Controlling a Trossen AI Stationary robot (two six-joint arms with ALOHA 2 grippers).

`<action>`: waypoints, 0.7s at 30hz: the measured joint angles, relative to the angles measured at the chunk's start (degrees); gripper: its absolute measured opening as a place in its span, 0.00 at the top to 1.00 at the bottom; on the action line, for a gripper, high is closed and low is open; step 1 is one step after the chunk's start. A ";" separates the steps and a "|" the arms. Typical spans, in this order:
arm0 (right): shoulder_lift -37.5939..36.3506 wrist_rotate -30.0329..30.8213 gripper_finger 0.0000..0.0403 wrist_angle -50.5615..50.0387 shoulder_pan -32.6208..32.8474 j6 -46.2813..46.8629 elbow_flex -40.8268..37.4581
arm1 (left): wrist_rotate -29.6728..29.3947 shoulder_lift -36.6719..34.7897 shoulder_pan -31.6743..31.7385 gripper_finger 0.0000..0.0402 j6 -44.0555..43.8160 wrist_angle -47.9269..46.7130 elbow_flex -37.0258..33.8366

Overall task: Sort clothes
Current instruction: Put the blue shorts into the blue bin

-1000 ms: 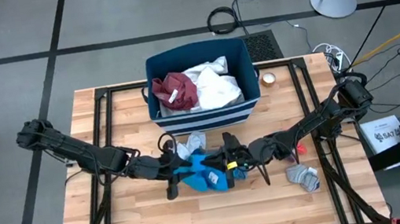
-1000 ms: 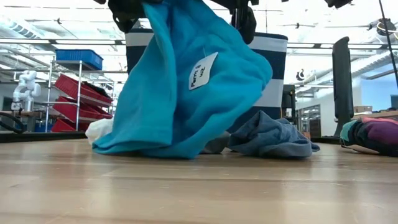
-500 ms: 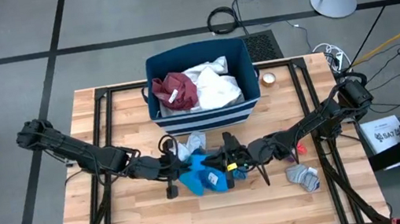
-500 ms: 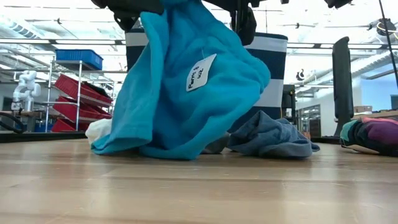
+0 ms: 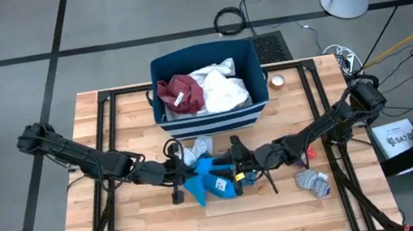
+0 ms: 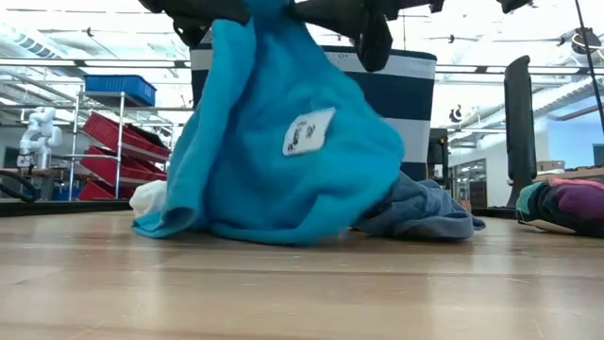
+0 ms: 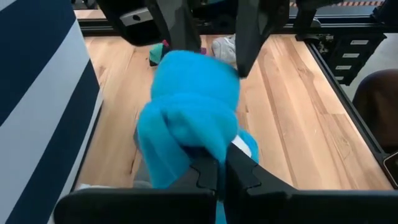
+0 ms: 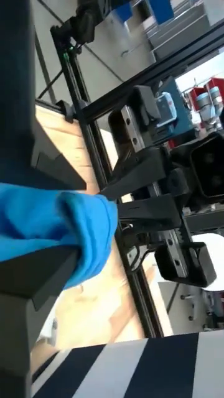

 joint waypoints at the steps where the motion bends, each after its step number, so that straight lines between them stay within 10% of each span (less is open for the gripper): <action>1: -0.86 -0.05 0.63 -1.63 0.02 0.28 0.00 | -0.01 0.00 0.00 0.99 -0.01 0.00 0.00; 21: -2.84 7.45 0.54 -37.51 13.14 40.49 0.04 | -1.27 0.00 0.05 1.00 -0.45 -0.28 -0.02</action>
